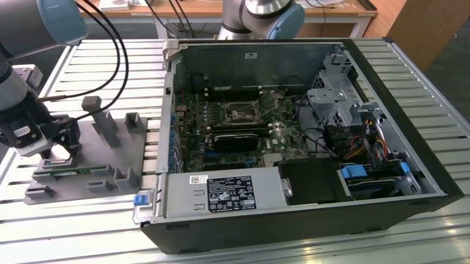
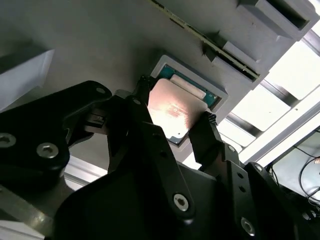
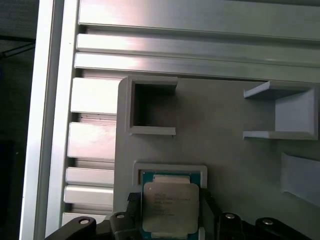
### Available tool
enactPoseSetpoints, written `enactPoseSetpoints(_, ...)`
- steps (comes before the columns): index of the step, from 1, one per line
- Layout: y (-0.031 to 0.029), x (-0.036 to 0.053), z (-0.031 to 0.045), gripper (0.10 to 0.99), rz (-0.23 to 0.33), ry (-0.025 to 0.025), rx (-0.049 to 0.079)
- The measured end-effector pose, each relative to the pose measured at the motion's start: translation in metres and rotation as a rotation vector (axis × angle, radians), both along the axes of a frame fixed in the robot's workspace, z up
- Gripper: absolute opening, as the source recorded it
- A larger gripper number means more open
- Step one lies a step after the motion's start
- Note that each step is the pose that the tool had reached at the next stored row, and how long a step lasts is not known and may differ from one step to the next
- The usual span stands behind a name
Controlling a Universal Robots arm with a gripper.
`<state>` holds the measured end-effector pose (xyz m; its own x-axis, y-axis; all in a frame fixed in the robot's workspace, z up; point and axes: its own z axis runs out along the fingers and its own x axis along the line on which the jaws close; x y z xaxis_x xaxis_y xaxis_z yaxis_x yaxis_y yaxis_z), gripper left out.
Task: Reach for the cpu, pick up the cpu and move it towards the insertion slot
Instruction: 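Pick up the cpu and move it towards the insertion slot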
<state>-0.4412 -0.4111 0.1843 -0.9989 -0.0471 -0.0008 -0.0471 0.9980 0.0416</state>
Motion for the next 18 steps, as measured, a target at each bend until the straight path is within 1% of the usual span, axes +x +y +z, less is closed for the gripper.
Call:
enactPoseSetpoints(10, 0.0007, -0.0002, -0.0008, 0.592, 0.000, 0.0003, 0.000)
enactPoseSetpoints(12, 0.0007, -0.0002, -0.0009, 0.580, 0.000, 0.0002, 0.000)
enactPoseSetpoints(13, 0.0007, -0.0002, -0.0008, 0.541, 0.000, 0.0001, 0.000)
enactPoseSetpoints(14, 0.0007, -0.0002, -0.0007, 0.541, 0.000, -0.0001, 0.000)
enactPoseSetpoints(16, 0.0007, -0.0002, 0.0014, 0.541, 0.000, -0.0002, 0.000)
enactPoseSetpoints(18, 0.0007, -0.0002, 0.0059, 0.541, 0.000, 0.0000, 0.001)
